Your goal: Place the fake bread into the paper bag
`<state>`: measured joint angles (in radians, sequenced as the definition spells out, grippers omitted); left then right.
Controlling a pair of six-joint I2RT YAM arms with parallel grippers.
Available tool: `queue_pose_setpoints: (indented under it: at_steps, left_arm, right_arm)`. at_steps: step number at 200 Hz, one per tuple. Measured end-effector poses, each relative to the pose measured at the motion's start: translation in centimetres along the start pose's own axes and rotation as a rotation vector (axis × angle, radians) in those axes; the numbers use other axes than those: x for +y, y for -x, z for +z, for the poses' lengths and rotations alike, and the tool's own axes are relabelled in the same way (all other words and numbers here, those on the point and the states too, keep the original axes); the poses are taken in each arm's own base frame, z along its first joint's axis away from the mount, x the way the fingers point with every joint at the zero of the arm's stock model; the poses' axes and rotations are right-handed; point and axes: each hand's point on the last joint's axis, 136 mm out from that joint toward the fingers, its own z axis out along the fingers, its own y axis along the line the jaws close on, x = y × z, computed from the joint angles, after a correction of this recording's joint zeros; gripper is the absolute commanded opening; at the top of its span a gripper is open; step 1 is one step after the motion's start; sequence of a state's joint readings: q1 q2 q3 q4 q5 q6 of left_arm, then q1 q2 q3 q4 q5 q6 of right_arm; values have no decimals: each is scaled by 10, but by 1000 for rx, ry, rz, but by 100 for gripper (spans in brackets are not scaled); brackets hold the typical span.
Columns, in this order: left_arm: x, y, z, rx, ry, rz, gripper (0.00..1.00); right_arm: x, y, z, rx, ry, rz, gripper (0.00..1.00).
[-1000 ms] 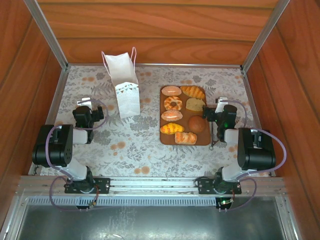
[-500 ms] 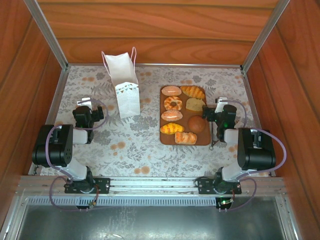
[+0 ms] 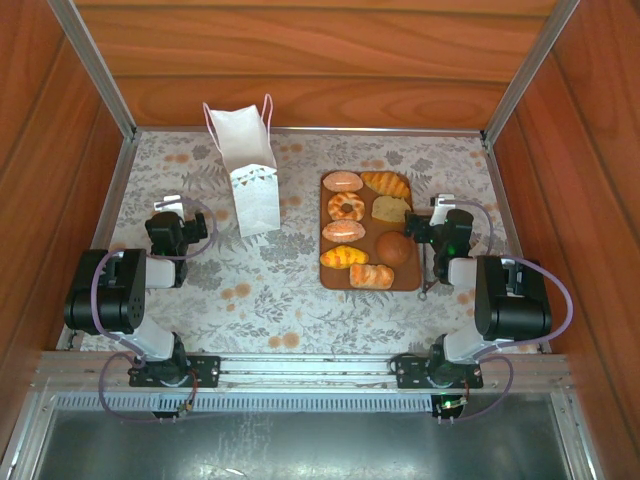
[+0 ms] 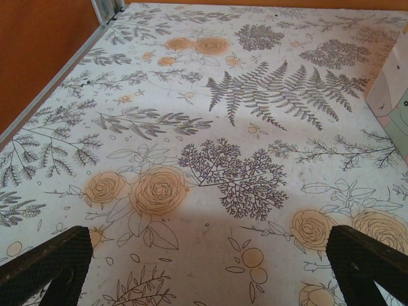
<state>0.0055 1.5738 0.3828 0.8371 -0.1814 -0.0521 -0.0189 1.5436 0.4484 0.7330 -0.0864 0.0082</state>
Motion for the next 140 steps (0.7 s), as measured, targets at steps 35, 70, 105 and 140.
queue_pose_setpoints:
  at_steps: [35, 70, 105, 140]
  left_arm:
    - [6, 6, -2, -7, 36, -2, 100]
    - [19, 52, -20, -101, 98, -37, 100]
    - [23, 94, -49, -160, 92, -161, 100]
    - [16, 137, -83, -203, 7, -336, 100]
  right_arm:
    - [-5, 0, -3, 8, -31, 7, 100]
    - [-7, 35, -21, -14, -65, 27, 100]
    - [-6, 94, -50, -66, -90, 80, 100]
    - [-5, 120, -85, -7, -123, 190, 100]
